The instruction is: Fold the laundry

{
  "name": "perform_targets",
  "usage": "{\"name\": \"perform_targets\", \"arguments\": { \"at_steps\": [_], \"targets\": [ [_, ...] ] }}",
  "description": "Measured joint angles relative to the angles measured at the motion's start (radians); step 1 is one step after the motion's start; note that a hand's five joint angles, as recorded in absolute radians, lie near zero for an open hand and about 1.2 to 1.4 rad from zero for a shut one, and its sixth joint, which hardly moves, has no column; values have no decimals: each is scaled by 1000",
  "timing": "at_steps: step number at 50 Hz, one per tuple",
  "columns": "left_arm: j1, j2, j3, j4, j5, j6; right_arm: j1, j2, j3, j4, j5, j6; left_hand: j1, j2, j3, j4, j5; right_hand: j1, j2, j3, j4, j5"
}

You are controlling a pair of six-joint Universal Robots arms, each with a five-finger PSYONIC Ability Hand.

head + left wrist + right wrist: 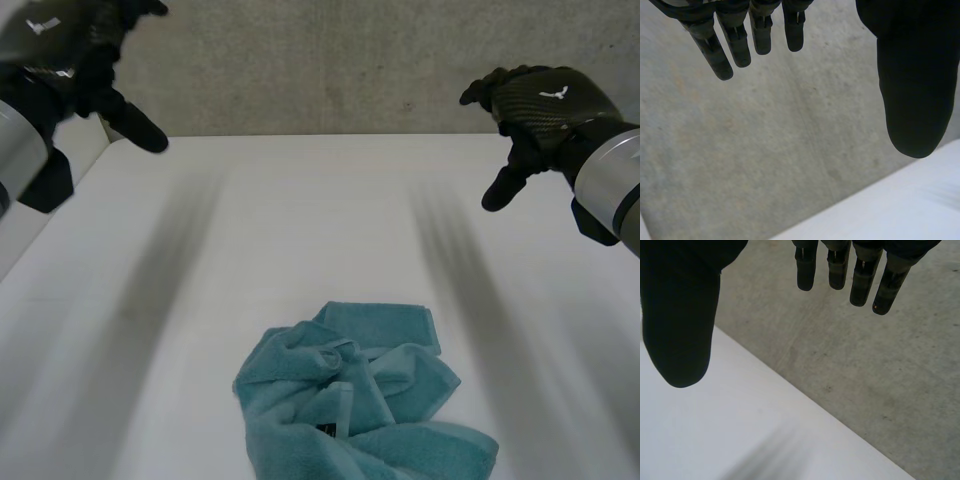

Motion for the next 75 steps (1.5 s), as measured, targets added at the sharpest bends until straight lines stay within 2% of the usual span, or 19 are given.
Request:
{"name": "perform_targets", "arguments": {
  "at_steps": [9,10,17,21,23,24,27,36,44,46,47,48,49,52,54,62,68,71,75],
  "targets": [
    [-82,-68,-22,-38,-4,0,46,48,11,28,-26,-131,0,1,0,2,0,0,0,0,0,0],
    [-131,-108,-38,-47,-11,-1,68,70,27,59,-38,-205,2,2,0,3,3,0,0,0,0,0],
    [-225,-204,-98,-37,-63,-7,99,126,79,129,-92,-295,64,64,50,68,66,0,0,0,0,0],
    [-266,-274,-162,11,-119,-11,112,182,139,141,-167,-275,99,105,88,109,104,0,0,0,0,0],
    [-266,-274,-162,11,-119,-11,112,182,139,141,-167,-275,99,105,88,109,104,0,0,0,0,0],
    [-296,-317,-200,45,-138,-10,115,213,172,121,-196,-233,100,108,90,109,106,0,5,7,3,5],
    [-314,-339,-216,59,-143,-9,115,225,185,108,-204,-212,100,108,90,109,106,1,5,11,3,6],
    [-363,-391,-247,54,-139,4,113,268,291,-38,-205,-161,150,156,138,156,146,214,268,272,256,237],
    [-370,-394,-257,27,-132,9,113,297,320,-81,-202,-167,357,353,337,357,349,320,399,400,382,355],
    [-370,-392,-260,13,-129,15,114,312,321,-84,-201,-170,391,394,378,397,388,385,475,479,452,423],
    [-371,-391,-261,3,-128,25,114,320,320,-84,-201,-171,402,410,390,409,398,498,614,617,592,561],
    [-371,-391,-262,-3,-128,32,114,322,320,-84,-201,-171,477,493,478,489,479,498,614,617,592,561],
    [-372,-391,-262,-11,-127,46,114,327,317,-85,-201,-172,591,601,584,602,592,662,797,800,785,744],
    [-372,-391,-262,-19,-128,80,113,328,309,-92,-200,-173,838,902,867,894,871,739,942,947,940,869],
    [-372,-391,-260,-19,-130,105,112,323,302,-105,-199,-174,843,959,917,962,911,739,943,960,954,871],
    [-334,-384,-179,62,-136,198,102,260,210,-192,-148,-163,846,970,935,974,911,739,943,961,955,871],
    [-255,-350,-24,189,-140,258,101,216,77,-253,-44,-129,903,979,954,975,938,739,946,963,955,871],
    [-198,-297,110,310,-142,278,107,148,-64,-352,79,-68,903,980,954,978,938,748,953,963,955,880],
    [-181,-264,156,384,-144,278,107,113,-97,-405,110,-46,903,980,954,978,938,753,953,963,955,880]
  ]
}}
